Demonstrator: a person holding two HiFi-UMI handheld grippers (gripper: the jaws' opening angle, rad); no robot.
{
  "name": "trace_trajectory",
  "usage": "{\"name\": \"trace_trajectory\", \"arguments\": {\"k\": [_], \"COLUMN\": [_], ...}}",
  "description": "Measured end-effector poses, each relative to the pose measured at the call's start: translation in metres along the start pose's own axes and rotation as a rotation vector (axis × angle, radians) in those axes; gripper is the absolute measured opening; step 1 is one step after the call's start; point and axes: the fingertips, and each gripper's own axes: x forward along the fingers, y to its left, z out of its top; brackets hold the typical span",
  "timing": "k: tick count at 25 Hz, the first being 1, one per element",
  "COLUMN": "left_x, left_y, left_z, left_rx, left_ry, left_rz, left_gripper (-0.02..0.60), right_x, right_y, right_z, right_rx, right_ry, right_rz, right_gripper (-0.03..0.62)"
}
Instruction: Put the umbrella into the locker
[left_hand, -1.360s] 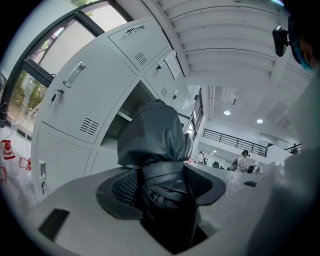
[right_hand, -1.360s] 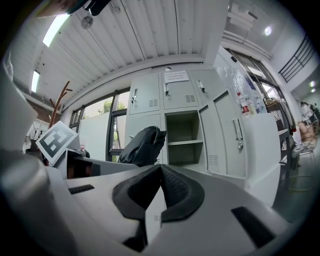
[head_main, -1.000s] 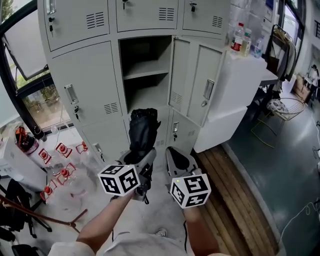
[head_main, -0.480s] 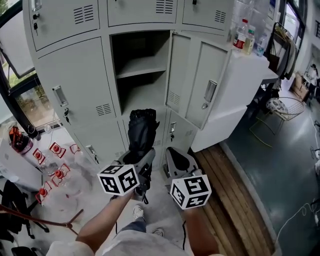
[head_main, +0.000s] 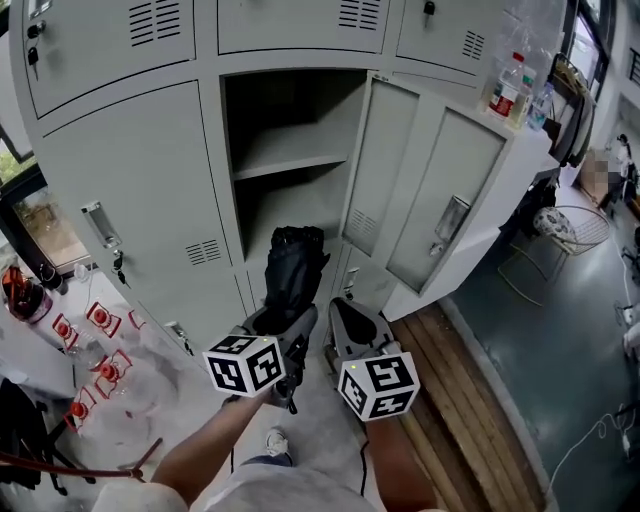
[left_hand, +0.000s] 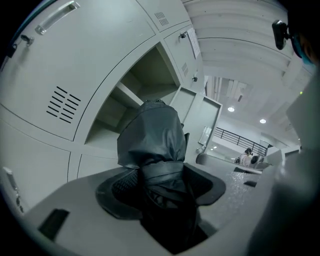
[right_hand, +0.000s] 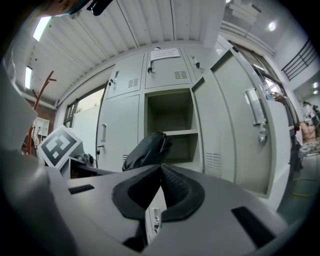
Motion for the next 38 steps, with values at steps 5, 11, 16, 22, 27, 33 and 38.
{"name": "trace_trajectory", "arguments": {"k": [5, 11, 16, 22, 27, 33, 38], "left_x": [0.019, 0.032, 0.034, 0.037, 0.043, 0.061, 0.085], "left_y": [0.037, 0.058, 0.065, 0.068, 0.074, 0.085, 0.089], "left_z": [0.016, 0.027, 0.033, 0.04, 0.038, 0.043, 0.053], "left_rx": [-0.002, -0.014, -0.021, -0.018, -0.011, 0.01, 0.012], "left_ry": [0.019, 0.045, 0.055, 0.057, 0.062, 0.053, 0.041], "left_rz": [0.0, -0.032, -0.06, -0.074, -0.054, 0.009, 0.066], "left_gripper": [0.267, 0.267, 0.267, 0.267, 0.267, 0.266, 0.267], "right_x": [0.041, 0.074, 0.089, 0.1, 0.11, 0.129, 0.14], "right_y": [0.0, 0.005, 0.012, 0.013, 0.008, -0.003, -0.025], "right_z": [0.002, 0.01, 0.017, 0.026, 0.029, 0.034, 0.041], "right_rx": [-0.017, -0.046, -0.069, -0.085, -0.08, -0.065, -0.058], "right_ry": [0.011, 0.022, 0.021, 0.012, -0.008, -0.04, -0.056], "right_rz": [-0.009, -0.021, -0.035, -0.037, -0.016, 0.052, 0.109], "right_gripper": [0.003, 0.003, 0.003, 0.003, 0.003, 0.003, 0.003]}}
